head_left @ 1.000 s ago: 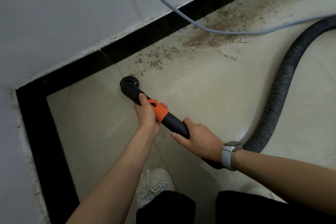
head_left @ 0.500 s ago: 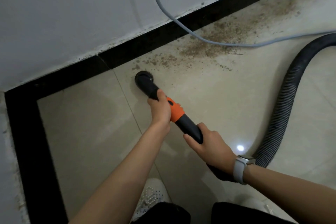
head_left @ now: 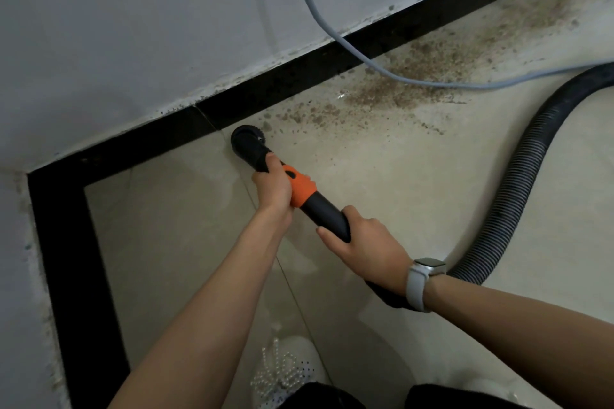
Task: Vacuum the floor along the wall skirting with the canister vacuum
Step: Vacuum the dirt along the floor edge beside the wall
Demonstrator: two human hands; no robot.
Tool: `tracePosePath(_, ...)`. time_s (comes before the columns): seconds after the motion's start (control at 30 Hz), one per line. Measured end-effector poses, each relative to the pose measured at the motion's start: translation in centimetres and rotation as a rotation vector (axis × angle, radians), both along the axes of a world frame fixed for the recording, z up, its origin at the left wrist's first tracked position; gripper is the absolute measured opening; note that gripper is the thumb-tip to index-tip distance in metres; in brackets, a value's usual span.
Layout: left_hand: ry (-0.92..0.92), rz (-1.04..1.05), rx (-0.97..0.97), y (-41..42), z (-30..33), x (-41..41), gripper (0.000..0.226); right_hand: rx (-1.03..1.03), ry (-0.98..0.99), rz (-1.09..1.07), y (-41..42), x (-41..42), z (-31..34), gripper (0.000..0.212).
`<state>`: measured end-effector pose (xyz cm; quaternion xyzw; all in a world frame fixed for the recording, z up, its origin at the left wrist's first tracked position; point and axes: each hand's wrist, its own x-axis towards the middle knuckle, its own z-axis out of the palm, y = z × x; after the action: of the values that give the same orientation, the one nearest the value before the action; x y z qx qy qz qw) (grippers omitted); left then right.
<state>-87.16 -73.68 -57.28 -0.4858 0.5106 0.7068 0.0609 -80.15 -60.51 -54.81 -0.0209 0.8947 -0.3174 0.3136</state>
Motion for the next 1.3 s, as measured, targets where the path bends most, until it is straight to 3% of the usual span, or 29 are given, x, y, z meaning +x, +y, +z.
tracePosePath(0.37, 0.042, -0.156, 0.054, 3.6, -0.6, -2.5, 0.043, 0.093, 0.100, -0.141, 2.0, 0.2, -1.3, 0.033)
tracePosePath(0.57, 0.030, 0.085, -0.044, -0.2, -1.5, 0.9, 0.048, 0.042, 0.061, 0.114, 0.3, 0.4, -0.8, 0.035)
tracePosePath(0.7, 0.056, 0.139, 0.021, -1.9, -1.5, 1.5, 0.037, 0.060, 0.088, 0.216, -0.8, -0.4, -0.9, 0.042)
tracePosePath(0.87, 0.053, 0.044, 0.006, -0.8, -1.3, -2.2, 0.052, 0.060, 0.103, 0.093, -0.3, -2.5, -1.0, 0.043)
tracePosePath(1.1, 0.043, -0.071, 0.028, 3.0, -1.9, -4.7, 0.035, 0.087, 0.075, -0.040, 2.7, -3.9, -0.9, 0.038)
tracePosePath(1.3, 0.031, -0.181, -0.002, 5.7, -2.1, -6.4, 0.045, 0.086, 0.097, -0.121, 4.7, -4.1, -1.0, 0.034)
